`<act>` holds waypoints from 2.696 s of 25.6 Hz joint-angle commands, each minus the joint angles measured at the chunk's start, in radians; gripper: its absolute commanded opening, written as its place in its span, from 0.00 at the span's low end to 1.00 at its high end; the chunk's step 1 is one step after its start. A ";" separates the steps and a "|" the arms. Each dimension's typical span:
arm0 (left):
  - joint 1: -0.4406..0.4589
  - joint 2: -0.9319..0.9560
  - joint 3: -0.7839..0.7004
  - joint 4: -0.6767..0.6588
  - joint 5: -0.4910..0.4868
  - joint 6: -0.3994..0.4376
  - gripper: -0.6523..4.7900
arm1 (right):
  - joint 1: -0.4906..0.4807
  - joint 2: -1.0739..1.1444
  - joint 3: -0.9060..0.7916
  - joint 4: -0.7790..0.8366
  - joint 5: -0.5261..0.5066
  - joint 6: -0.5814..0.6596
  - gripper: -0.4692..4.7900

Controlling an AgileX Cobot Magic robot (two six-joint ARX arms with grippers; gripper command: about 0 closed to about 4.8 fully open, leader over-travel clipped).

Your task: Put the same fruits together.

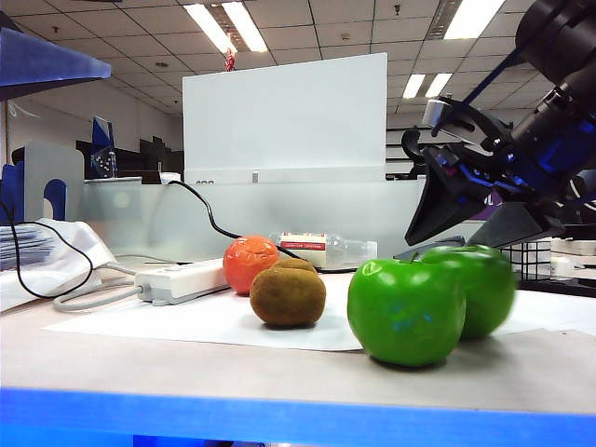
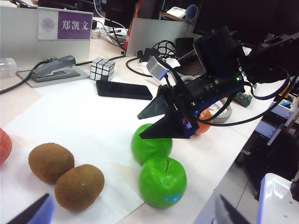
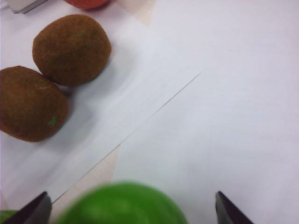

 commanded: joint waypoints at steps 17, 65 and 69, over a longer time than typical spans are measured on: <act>0.000 -0.001 0.006 0.015 0.006 0.001 0.96 | -0.183 -0.161 0.202 -0.170 0.010 -0.049 1.00; -0.031 0.000 0.006 0.053 0.000 0.002 0.96 | -0.367 -0.415 -0.190 -0.381 0.148 0.075 1.00; -0.031 0.000 0.006 0.053 0.000 0.001 0.96 | -0.367 -0.368 -0.189 -0.385 0.198 0.079 1.00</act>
